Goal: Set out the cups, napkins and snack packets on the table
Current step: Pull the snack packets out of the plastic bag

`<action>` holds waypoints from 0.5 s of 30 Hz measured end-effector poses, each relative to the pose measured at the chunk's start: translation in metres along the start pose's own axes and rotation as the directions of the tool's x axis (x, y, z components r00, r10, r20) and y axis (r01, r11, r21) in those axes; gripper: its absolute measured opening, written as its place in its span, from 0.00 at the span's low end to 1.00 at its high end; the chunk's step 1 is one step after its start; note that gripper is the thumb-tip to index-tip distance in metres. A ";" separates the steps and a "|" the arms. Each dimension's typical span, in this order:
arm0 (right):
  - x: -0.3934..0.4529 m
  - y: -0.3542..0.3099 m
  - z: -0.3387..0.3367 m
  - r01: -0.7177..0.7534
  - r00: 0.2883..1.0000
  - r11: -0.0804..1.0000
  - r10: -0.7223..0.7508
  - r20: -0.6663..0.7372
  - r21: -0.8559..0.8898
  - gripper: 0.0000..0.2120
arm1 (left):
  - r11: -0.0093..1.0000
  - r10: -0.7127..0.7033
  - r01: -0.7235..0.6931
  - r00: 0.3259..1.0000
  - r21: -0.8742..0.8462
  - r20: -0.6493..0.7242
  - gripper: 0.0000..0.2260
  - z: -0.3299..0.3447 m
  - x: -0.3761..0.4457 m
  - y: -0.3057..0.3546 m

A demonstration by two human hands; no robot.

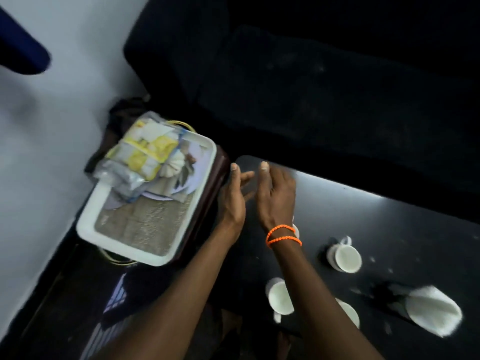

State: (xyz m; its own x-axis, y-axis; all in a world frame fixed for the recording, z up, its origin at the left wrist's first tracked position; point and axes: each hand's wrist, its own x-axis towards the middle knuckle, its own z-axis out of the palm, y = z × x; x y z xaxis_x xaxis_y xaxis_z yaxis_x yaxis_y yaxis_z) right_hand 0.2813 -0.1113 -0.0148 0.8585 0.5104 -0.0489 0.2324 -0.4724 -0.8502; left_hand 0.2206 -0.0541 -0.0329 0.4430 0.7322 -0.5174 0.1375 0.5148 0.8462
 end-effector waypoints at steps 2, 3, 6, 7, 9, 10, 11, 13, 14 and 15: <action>0.005 -0.020 0.041 0.046 0.992 0.999 -0.045 0.122 -0.003 0.19 | 0.998 0.042 -0.044 0.998 -0.049 -0.048 0.31 -0.037 0.021 0.014; 0.007 -0.031 0.061 0.070 0.984 0.997 -0.071 0.166 0.008 0.18 | 0.996 0.060 -0.065 0.995 -0.062 -0.078 0.30 -0.056 0.031 0.021; 0.011 -0.062 0.119 0.078 0.952 0.993 -0.102 0.287 0.093 0.17 | 0.993 0.081 -0.098 0.974 -0.071 -0.212 0.28 -0.110 0.058 0.047; 0.013 -0.072 0.138 0.056 0.939 0.993 -0.089 0.331 0.108 0.17 | 0.993 0.091 -0.108 0.962 -0.055 -0.256 0.27 -0.127 0.066 0.056; 0.015 -0.091 0.173 -0.016 0.914 0.992 -0.035 0.405 0.123 0.19 | 0.983 0.177 -0.144 0.905 0.114 -0.387 0.27 -0.162 0.082 0.071; 0.017 -0.098 0.189 -0.036 0.904 0.993 -0.015 0.428 0.111 0.22 | 0.956 0.259 -0.158 0.848 0.246 -0.463 0.26 -0.179 0.089 0.077; 0.018 -0.103 0.202 -0.028 0.898 0.996 -0.010 0.440 0.081 0.24 | 0.914 0.353 -0.168 0.781 0.370 -0.515 0.25 -0.197 0.095 0.083; 0.020 -0.108 0.222 0.014 0.907 1.000 -0.016 0.421 0.008 0.25 | 0.801 0.501 -0.135 0.684 0.584 -0.530 0.20 -0.230 0.109 0.094; 0.020 -0.109 0.229 0.029 0.921 0.999 -0.017 0.389 -0.025 0.24 | 0.744 0.519 -0.061 0.680 0.665 -0.518 0.19 -0.244 0.117 0.099; 0.019 -0.108 0.234 0.033 0.935 0.998 -0.014 0.355 -0.048 0.23 | 0.693 0.495 0.024 0.711 0.721 -0.499 0.19 -0.256 0.125 0.104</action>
State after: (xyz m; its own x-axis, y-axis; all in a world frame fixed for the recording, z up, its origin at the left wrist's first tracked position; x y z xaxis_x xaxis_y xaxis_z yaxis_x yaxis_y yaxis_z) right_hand 0.1658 0.1175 -0.0462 0.6373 0.7386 -0.2198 0.2821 -0.4890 -0.8254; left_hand 0.0629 0.2048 -0.0425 -0.0594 0.9982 -0.0130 0.7448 0.0530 0.6652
